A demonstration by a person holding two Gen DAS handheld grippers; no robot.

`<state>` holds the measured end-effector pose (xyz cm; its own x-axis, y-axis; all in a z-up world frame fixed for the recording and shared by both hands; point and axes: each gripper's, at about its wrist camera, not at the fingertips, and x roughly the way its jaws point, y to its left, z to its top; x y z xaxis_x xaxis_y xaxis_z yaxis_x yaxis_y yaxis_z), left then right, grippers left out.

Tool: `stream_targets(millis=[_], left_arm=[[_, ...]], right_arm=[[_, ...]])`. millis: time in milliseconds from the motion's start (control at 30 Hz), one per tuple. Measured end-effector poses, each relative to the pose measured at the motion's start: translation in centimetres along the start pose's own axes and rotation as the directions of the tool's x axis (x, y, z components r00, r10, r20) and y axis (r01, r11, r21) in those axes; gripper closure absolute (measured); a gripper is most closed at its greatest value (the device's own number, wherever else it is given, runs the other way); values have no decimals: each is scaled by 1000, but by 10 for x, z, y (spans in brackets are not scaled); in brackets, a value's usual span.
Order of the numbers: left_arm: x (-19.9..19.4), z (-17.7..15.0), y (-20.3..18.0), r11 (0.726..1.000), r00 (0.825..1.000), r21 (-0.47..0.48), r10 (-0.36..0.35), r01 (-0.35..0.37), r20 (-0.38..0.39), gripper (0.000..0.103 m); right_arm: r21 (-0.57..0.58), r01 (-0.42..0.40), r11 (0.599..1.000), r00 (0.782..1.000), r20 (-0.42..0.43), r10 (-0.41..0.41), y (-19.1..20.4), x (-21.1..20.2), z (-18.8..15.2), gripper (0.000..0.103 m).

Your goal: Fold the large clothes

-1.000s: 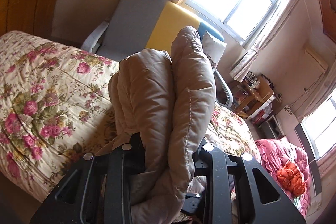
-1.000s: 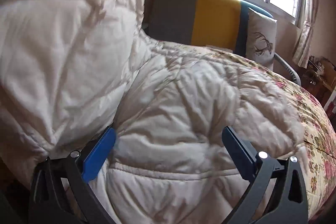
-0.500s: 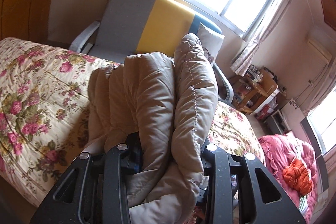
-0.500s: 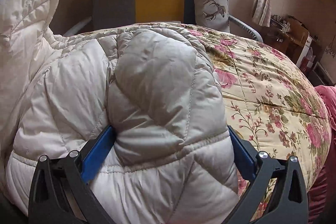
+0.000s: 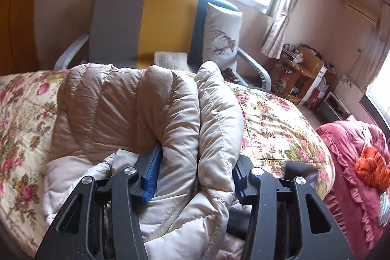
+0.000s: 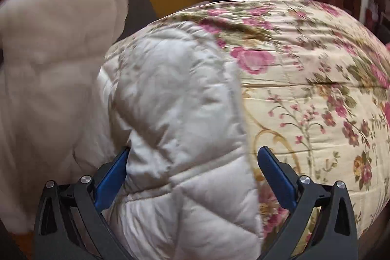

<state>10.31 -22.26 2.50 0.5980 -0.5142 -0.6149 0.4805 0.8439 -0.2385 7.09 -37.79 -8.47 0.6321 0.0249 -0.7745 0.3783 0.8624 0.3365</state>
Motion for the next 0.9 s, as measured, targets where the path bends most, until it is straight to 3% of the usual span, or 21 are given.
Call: stream_targets(millis=[67,133,267,400,500,567,667,733,767,833,900], left_arm=[[6,-14,-5,999,999,41,-5,3,33,50],[12,-25,-12,996,998,86,-12,7,69,47],[24,-49,-35,976,993,217,-31,5,117,39],[24,-70,-50,948,986,318,-69,18,150,37],[19,-76,-46,942,982,333,-86,26,167,37],[17,-79,-42,936,983,350,-90,28,163,36],[1,-82,-32,918,976,369,-193,142,105,34],[-17,-81,-22,905,962,360,-266,228,59,34],[-27,-78,-15,893,944,340,-326,295,37,34],[-49,-69,4,854,890,281,-456,437,1,33],[-74,-55,31,844,861,229,-506,484,44,32]], right_arm=[[108,-9,994,998,58,3,-22,-23,14,2],[146,-40,989,992,128,21,-33,-50,27,2],[82,-149,985,970,206,130,-22,-93,51,2],[-154,-194,969,974,88,209,28,-95,68,2],[-302,-138,943,989,7,147,55,-70,68,2],[-312,-128,942,991,-67,113,59,-48,69,2],[-339,-100,935,993,-88,74,56,-27,64,2],[-324,-106,940,993,-82,84,48,-21,58,2],[-301,-112,947,993,-81,91,42,-18,56,2],[-250,-118,961,992,-80,101,30,-13,53,2],[-207,-127,970,991,-77,113,22,-9,49,2]])
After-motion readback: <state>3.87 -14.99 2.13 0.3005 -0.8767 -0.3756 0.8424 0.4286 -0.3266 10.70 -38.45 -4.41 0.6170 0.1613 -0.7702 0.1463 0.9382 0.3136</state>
